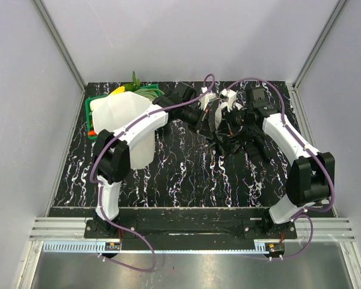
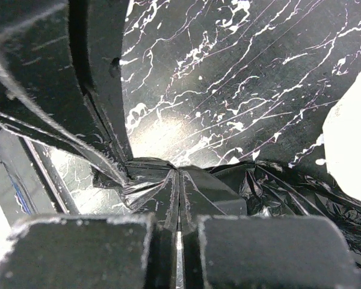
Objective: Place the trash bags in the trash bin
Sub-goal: Unfold the trash bag at the center of the board.
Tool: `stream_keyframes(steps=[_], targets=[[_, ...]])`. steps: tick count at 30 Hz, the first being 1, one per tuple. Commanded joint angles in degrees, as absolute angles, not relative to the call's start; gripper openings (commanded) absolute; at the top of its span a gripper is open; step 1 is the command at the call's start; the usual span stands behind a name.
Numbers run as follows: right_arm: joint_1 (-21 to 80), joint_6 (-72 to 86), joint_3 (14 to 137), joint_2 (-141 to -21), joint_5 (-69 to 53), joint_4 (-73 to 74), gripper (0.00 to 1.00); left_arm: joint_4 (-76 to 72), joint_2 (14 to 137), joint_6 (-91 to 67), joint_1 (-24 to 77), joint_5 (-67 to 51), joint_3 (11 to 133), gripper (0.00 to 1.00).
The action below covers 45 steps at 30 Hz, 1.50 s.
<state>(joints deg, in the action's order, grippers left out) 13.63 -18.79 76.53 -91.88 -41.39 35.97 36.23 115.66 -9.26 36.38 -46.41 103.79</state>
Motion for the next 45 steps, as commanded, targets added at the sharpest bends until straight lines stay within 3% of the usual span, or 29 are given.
stream_keyframes(steps=[1,3,8,13,18,24,38,45], targets=[[14.0,-18.3,74.8,-88.7,-37.9,32.3,0.00,34.4,112.5,-7.4,36.5,-51.8,104.1,0.00],[14.0,-18.0,74.2,-88.2,-37.4,31.9,0.00,34.4,112.2,-6.5,36.4,-53.1,103.9,0.03],[14.0,-17.7,73.3,-87.2,-36.5,31.3,0.00,34.8,111.2,-4.1,36.3,-55.1,103.7,0.24],[14.0,-17.4,73.0,-86.0,-36.0,30.9,0.00,35.0,111.0,-3.3,36.1,-55.8,103.7,0.31],[13.9,-16.6,74.1,-85.3,-35.8,31.3,0.00,36.9,110.7,-0.4,34.5,-56.6,102.8,0.55],[13.4,-15.4,74.9,-86.0,-38.6,32.1,0.00,36.4,109.2,4.5,31.5,-58.7,100.3,0.70],[10.7,-13.8,76.3,-87.7,-43.4,33.5,0.00,34.6,109.6,10.8,30.5,-61.2,98.2,0.66],[10.6,-14.1,76.3,-87.9,-43.8,34.3,0.00,34.9,111.6,10.5,30.5,-61.1,101.4,0.49]])
